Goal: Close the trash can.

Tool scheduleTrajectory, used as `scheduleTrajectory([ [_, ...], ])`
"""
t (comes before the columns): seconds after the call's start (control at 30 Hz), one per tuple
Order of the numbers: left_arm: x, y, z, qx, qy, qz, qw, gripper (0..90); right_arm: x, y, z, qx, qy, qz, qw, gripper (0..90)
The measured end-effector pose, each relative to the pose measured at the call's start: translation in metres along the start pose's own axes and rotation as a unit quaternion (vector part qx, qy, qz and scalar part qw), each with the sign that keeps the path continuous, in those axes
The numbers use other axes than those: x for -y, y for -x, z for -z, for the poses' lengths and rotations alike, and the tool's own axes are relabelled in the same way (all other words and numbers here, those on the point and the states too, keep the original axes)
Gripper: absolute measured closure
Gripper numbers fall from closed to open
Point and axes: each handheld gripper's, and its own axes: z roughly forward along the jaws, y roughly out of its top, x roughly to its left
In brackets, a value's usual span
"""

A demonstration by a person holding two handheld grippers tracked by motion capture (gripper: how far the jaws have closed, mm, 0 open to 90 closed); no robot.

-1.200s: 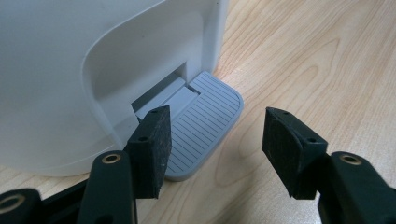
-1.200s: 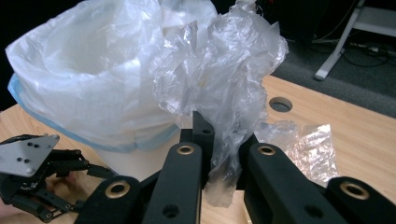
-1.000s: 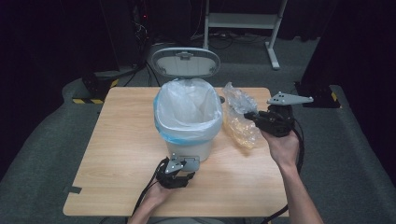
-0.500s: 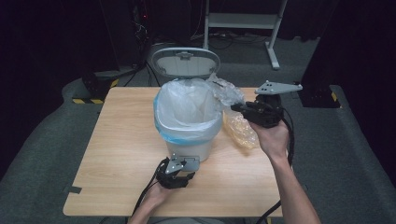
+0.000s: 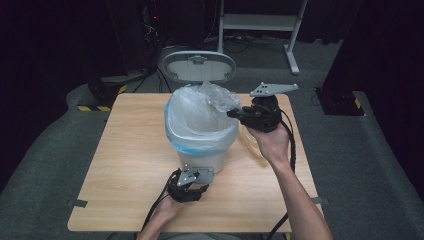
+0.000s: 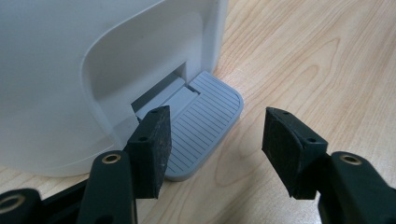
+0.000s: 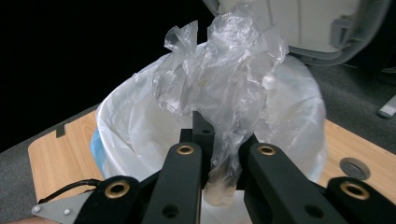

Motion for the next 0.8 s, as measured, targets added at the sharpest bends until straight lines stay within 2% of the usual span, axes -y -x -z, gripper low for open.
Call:
scheduleTrajectory([
  [0.3, 0.0, 0.0, 0.0, 0.001, 0.001, 0.002, 1.0, 42.1, -0.002, -0.001, -0.023, -0.01, -0.022, -0.003, 0.9997, 86.3],
  [0.63, 0.0, 0.0, 0.0, 0.001, 0.002, 0.005, 1.0, 42.1, 0.003, 0.005, -0.046, -0.021, -0.059, -0.013, 0.998, 85.7],
  [0.7, 0.0, 0.0, 0.0, 0.002, 0.002, 0.005, 1.0, 42.1, 0.004, 0.007, -0.048, -0.025, -0.065, -0.018, 0.9974, 81.9],
  [0.8, 0.0, 0.0, 0.0, 0.003, 0.002, 0.005, 1.0, 42.1, 0.007, 0.009, -0.05, -0.022, -0.066, -0.026, 0.9972, 67.7],
])
